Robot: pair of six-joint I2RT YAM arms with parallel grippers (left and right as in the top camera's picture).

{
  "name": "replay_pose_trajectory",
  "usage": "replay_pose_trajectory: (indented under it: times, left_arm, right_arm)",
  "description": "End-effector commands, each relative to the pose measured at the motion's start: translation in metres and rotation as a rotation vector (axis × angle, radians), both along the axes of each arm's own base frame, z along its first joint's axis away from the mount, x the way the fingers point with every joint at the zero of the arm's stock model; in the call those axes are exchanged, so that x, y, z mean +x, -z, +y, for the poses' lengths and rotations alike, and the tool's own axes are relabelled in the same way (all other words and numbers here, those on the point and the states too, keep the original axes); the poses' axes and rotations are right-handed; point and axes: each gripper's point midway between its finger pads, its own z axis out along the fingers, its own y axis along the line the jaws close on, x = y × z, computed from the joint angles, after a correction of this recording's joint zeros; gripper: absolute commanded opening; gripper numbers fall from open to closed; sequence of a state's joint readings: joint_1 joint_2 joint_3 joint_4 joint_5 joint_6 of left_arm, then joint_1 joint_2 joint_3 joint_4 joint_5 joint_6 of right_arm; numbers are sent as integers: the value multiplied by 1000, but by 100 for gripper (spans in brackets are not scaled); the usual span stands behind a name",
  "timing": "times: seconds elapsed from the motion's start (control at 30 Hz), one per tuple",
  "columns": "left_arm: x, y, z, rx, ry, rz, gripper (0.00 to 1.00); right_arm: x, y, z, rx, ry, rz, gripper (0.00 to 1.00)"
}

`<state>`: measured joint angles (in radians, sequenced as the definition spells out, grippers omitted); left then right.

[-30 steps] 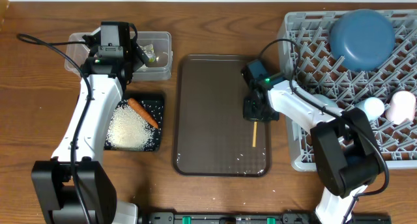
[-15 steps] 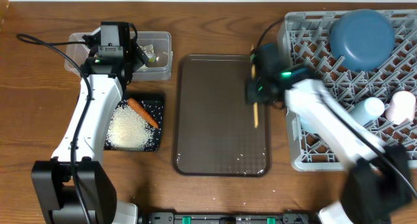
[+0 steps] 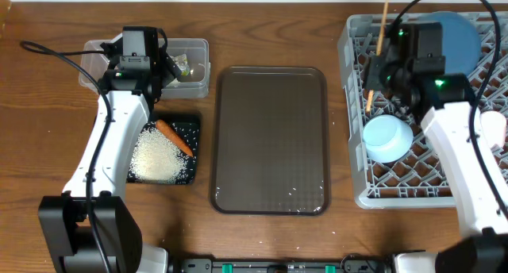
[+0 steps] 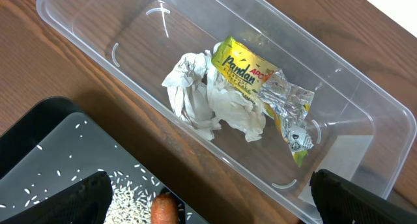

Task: Sort waste into correct bins and load items into the dishwasher rack
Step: 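Carry the chopstick right and insert it upright into the rack's left side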

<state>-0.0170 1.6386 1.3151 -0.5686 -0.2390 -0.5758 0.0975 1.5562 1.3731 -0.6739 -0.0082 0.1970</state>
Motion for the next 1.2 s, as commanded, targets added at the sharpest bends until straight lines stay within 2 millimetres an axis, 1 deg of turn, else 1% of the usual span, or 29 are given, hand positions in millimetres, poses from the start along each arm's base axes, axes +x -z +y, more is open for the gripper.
replay_pose_trajectory:
  times: [0.0, 0.07, 0.13, 0.2, 0.3, 0.37, 0.4, 0.5, 0.63, 0.7, 0.77, 0.83, 0.93, 1.0, 1.07, 1.17]
  left_arm:
    - [0, 4, 1, 8, 2, 11, 99]
    - [0, 4, 1, 8, 2, 11, 100]
    - [0, 4, 1, 8, 2, 11, 99]
    - [0, 4, 1, 8, 2, 11, 99]
    - [0, 4, 1, 8, 2, 11, 99]
    - [0, 4, 1, 8, 2, 11, 99]
    - [0, 4, 1, 8, 2, 11, 99]
    - [0, 4, 1, 8, 2, 11, 99]
    - [0, 4, 1, 8, 2, 11, 99]
    - [0, 4, 1, 8, 2, 11, 99]
    - [0, 4, 1, 8, 2, 11, 99]
    - [0, 4, 1, 8, 2, 11, 100]
    - [0, 4, 1, 8, 2, 11, 99]
    - [0, 4, 1, 8, 2, 11, 99]
    - [0, 4, 1, 8, 2, 11, 99]
    - [0, 4, 1, 8, 2, 11, 99]
  right_arm:
    - [11, 15, -12, -27, -18, 10, 1]
    - [19, 22, -16, -29, -25, 7, 1]
    - [23, 30, -14, -32, -47, 17, 1]
    - [25, 39, -13, -33, -56, 33, 3]
    - [26, 51, -11, -33, -61, 65, 12]
    - [25, 56, -9, -29, -67, 78, 22]
    - [25, 57, -8, -28, -68, 80, 29]
    - [24, 57, -8, -24, -66, 85, 35]
    - [16, 56, -1, 11, -92, 107, 37]
    - [10, 53, 4, 54, -90, 121, 37]
    - [3, 45, 7, 95, -68, 128, 36]
    - [-6, 33, 9, 131, -47, 125, 37]
    - [-27, 7, 15, 190, -36, 117, 39]
    - [-49, -11, 17, 208, -50, 116, 41]
    - [-73, -24, 15, 200, -44, 127, 41]
    - [-111, -34, 9, 183, -10, 154, 42]
